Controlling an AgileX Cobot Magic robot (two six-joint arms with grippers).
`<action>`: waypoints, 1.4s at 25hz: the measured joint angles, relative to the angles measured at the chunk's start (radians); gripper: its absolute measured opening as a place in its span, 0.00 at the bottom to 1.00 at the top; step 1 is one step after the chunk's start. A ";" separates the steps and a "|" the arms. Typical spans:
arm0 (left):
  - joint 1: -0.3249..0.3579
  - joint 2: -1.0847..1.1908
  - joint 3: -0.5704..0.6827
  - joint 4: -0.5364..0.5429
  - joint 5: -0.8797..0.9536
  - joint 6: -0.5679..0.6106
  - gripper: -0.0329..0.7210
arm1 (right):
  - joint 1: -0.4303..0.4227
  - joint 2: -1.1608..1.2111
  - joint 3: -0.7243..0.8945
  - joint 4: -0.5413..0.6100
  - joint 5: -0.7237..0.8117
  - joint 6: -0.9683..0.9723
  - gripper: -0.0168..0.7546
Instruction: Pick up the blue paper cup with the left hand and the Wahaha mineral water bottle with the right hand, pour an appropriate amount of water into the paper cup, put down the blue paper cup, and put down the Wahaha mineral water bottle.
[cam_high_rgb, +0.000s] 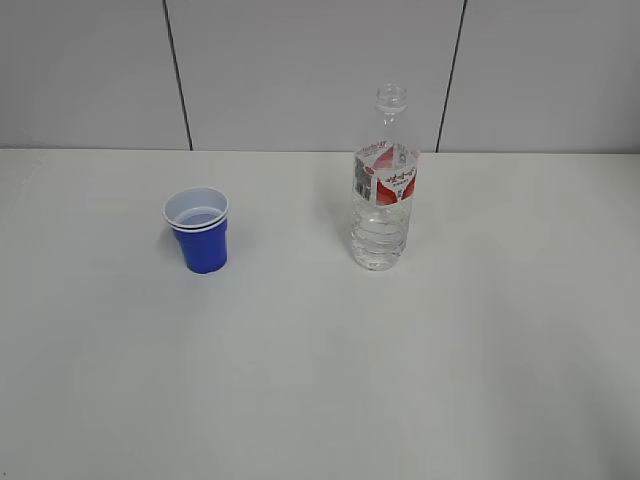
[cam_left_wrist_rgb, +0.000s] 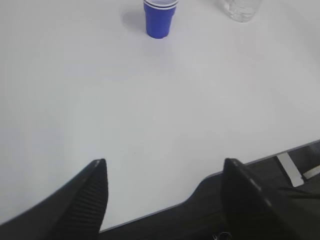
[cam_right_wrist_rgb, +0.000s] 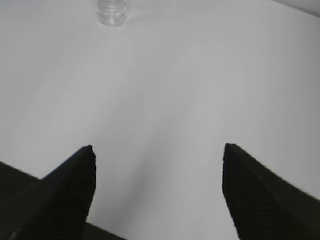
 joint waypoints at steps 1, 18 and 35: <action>0.000 -0.019 0.014 0.014 0.002 0.000 0.75 | 0.000 -0.025 0.002 -0.005 0.004 0.000 0.78; -0.002 -0.046 0.127 0.046 -0.154 0.000 0.75 | 0.000 -0.102 0.144 -0.035 0.003 0.068 0.78; -0.002 -0.046 0.127 0.046 -0.160 0.000 0.73 | 0.000 -0.102 0.145 0.068 0.001 -0.107 0.78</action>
